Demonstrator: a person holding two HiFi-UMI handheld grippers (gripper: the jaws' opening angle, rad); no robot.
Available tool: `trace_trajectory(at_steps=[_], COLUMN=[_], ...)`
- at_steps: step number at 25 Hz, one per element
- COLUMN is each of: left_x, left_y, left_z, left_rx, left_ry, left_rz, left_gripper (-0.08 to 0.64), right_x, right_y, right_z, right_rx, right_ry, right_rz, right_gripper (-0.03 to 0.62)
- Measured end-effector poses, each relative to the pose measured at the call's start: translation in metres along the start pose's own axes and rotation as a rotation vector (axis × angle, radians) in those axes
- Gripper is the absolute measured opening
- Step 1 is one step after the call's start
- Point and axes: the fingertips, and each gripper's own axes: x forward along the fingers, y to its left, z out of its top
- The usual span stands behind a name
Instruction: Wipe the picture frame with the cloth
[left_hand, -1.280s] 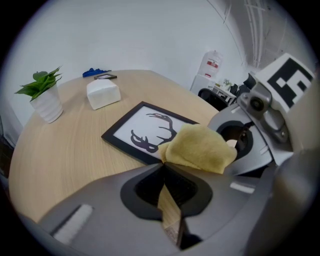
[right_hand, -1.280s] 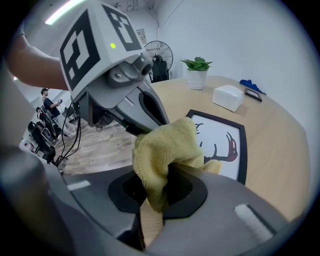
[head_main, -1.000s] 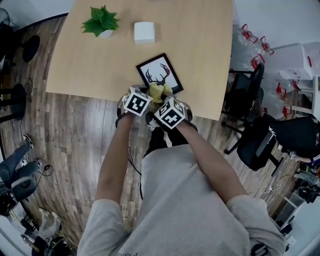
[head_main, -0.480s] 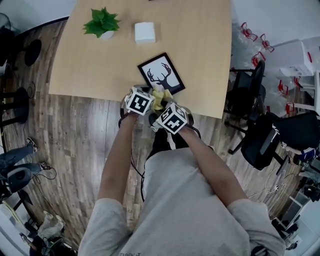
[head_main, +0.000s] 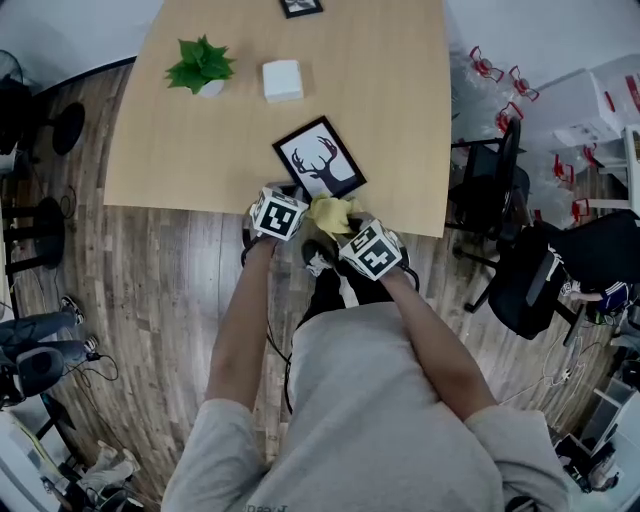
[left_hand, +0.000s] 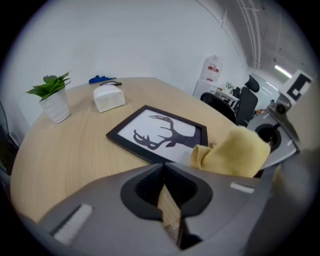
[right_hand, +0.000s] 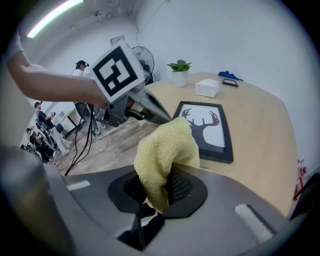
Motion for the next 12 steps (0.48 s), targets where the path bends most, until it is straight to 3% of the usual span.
trace_trajectory(at_steps=[3,7,12], left_x=[-0.011,-0.031,-0.059], left_y=[-0.002,-0.012,-0.023], left_z=[-0.014,-0.024,-0.012], left_rx=[-0.022,-0.166,-0.234], left_ry=[0.003,-0.078,-0.215], left_rz=[0.034,0.064,0.093], left_gripper=[0.052,0.052,0.052], right_x=[-0.019,-0.036,-0.064], right_y=[-0.009,-0.032,-0.063], right_z=[-0.001,-0.004,0.005], right_rx=[0.073,0.186,0.29], right_ry=[-0.061,-0.153,-0.299], right_rz=[-0.035,-0.101,-0.22], right_gripper=[0.049,0.049,0.049])
